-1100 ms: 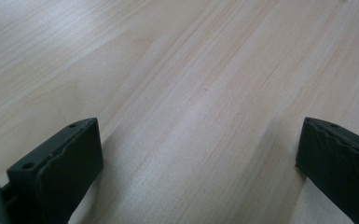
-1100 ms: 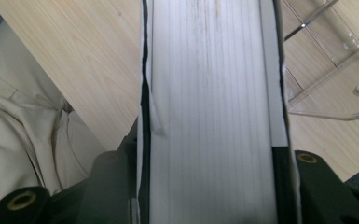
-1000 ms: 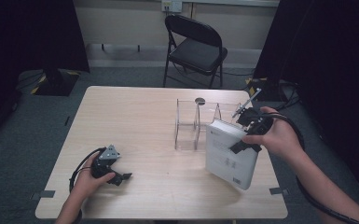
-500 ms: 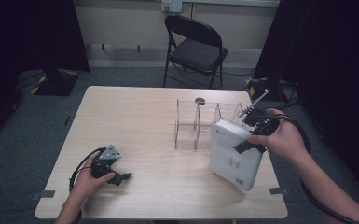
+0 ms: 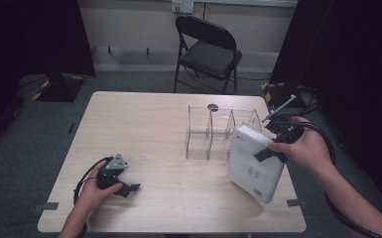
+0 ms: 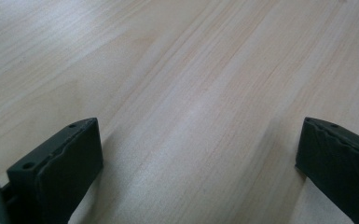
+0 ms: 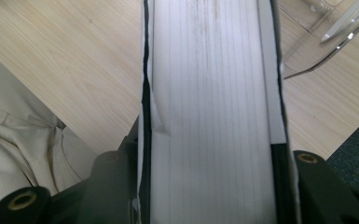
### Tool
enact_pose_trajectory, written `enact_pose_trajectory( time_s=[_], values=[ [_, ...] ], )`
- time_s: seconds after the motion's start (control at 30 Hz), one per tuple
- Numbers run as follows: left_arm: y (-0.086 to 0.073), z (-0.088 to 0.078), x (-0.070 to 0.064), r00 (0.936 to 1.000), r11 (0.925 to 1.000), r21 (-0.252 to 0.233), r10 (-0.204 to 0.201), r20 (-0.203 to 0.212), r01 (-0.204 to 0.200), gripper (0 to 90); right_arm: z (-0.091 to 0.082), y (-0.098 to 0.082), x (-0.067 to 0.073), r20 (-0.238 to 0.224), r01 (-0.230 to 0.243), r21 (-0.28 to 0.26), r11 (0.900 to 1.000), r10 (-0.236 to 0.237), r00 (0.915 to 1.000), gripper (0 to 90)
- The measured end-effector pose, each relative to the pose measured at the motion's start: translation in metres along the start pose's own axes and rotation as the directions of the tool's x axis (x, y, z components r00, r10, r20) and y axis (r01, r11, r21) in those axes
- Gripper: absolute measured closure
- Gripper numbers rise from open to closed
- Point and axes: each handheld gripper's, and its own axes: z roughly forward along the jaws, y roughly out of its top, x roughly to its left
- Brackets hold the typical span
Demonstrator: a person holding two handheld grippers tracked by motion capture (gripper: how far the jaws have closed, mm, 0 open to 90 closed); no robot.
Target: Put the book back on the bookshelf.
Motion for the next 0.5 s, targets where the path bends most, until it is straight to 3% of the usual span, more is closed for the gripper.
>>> enact_pose_trajectory(
  time_s=[0.5],
  values=[
    [0.0,0.0,0.0,1.0,1.0,0.0,0.0,0.0,0.0,0.0,0.011,-0.012,-0.007,0.012,-0.012,-0.017,1.0,0.012,0.9999,52.2]
  ],
)
